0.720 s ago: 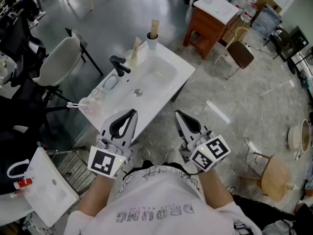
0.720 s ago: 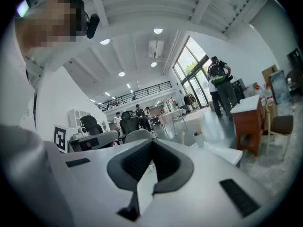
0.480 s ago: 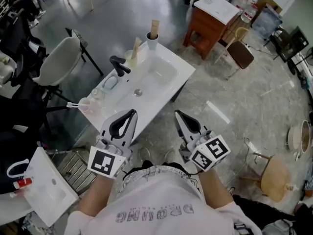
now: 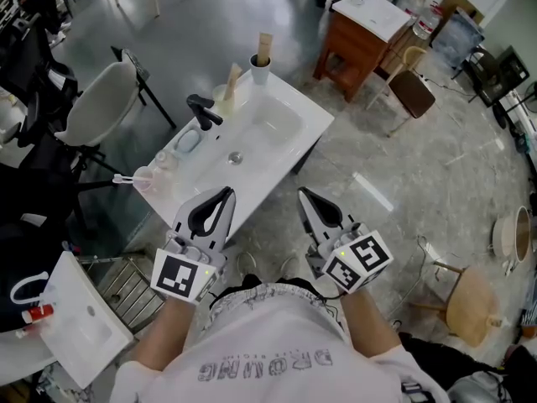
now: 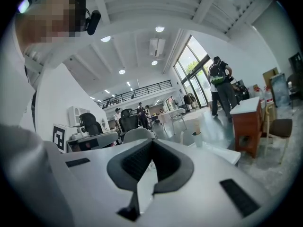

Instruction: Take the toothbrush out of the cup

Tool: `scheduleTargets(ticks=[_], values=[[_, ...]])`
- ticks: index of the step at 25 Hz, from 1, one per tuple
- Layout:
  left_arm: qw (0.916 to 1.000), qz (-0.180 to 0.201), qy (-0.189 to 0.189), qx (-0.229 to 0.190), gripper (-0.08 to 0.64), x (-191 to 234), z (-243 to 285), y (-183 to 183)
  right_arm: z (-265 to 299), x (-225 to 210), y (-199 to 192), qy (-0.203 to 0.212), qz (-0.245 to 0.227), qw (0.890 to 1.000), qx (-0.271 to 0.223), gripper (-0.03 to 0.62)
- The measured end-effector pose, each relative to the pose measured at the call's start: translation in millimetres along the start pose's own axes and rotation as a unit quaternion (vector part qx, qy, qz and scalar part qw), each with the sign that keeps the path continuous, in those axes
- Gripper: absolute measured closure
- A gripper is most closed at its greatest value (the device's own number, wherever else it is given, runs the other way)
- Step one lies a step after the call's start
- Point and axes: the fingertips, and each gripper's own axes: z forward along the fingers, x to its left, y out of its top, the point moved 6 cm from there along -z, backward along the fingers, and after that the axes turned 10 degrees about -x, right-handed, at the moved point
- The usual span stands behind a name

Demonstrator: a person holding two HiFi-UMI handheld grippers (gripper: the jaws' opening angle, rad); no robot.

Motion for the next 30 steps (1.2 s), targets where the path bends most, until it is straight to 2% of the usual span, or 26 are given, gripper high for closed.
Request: scheduleTargets(ticks=[18,30], values=[[0.9999,0.003,-0.011,0.006,0.531,-4.2,1.4,-3.1,-1.7,-1.2,0.9,-0.005,-0.006,1.0,0.001,0.586],[1.0,0.0,-0.003,0.008,0.529,-0.9,-0.2,-5.1,-2.8,-1.6,-0.5,-0.012,-0.006,1.0,-0.002,0.586]])
